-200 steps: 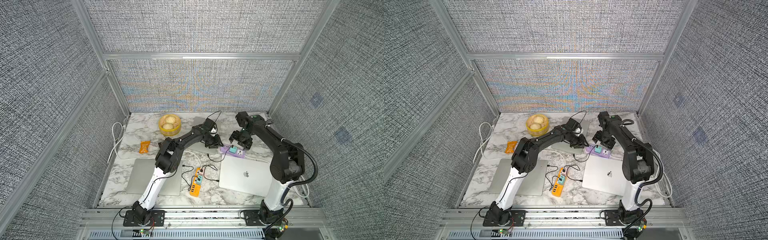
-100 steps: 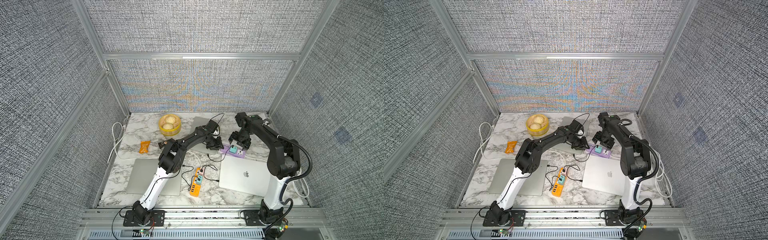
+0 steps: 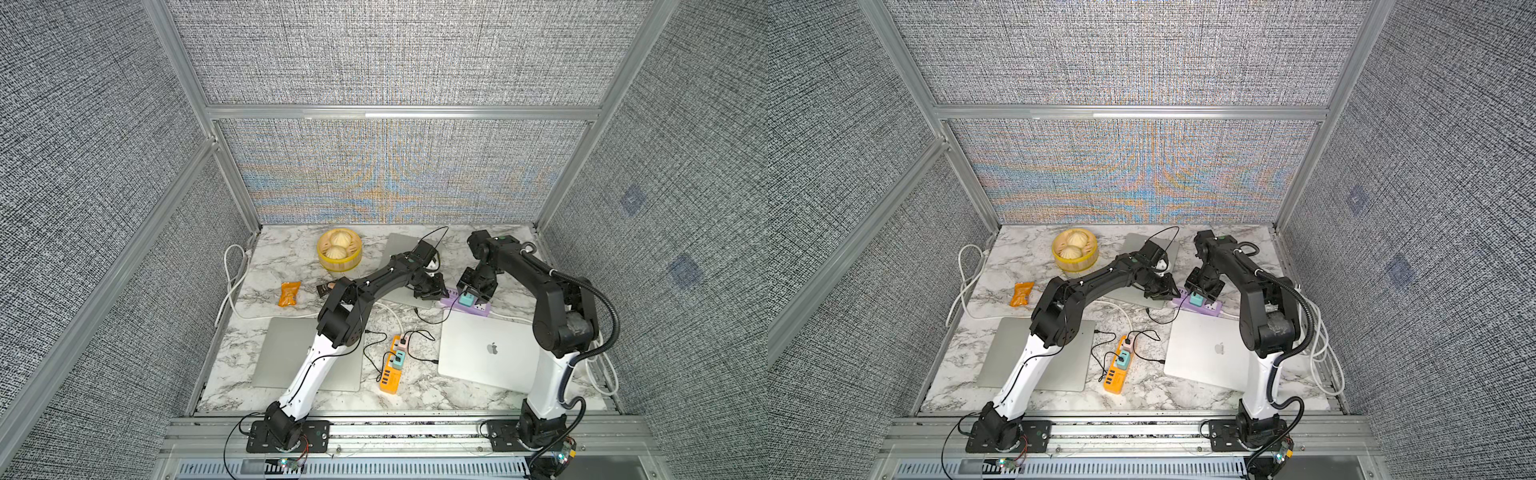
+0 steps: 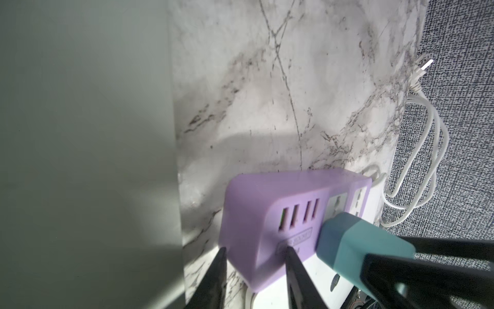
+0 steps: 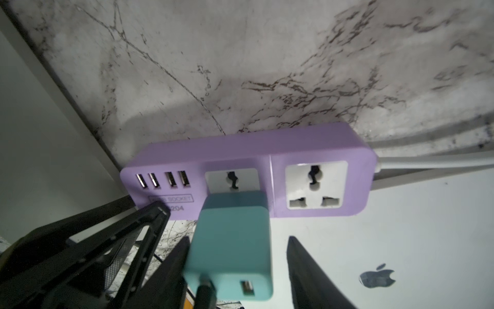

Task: Unplug the laptop charger
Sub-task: Remove the plug from the socket.

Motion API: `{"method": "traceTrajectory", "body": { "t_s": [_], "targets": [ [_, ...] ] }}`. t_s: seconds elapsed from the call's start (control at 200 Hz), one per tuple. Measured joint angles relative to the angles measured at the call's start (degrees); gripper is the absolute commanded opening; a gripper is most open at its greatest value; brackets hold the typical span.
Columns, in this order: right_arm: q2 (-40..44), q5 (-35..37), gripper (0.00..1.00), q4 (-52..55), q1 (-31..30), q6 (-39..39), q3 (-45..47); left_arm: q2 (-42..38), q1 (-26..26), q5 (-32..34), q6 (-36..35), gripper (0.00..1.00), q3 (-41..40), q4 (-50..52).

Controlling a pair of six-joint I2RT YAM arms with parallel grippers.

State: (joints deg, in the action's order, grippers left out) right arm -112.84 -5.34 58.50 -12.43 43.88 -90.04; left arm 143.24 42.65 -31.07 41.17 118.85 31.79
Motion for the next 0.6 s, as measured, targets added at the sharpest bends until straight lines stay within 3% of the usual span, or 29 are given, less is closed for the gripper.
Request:
{"method": "traceTrajectory", "body": {
  "t_s": [0.39,0.6],
  "targets": [
    [-1.92,3.67,0.43,2.16,-2.32,-1.49,-2.29,0.72,0.33,0.96,-0.92,0.35,1.6,1.29],
    [-2.1,5.68,0.3,2.58,-3.52,-1.57,-2.64,1.2,0.37,1.14,-2.03,0.34,2.6,2.34]
  ]
}}
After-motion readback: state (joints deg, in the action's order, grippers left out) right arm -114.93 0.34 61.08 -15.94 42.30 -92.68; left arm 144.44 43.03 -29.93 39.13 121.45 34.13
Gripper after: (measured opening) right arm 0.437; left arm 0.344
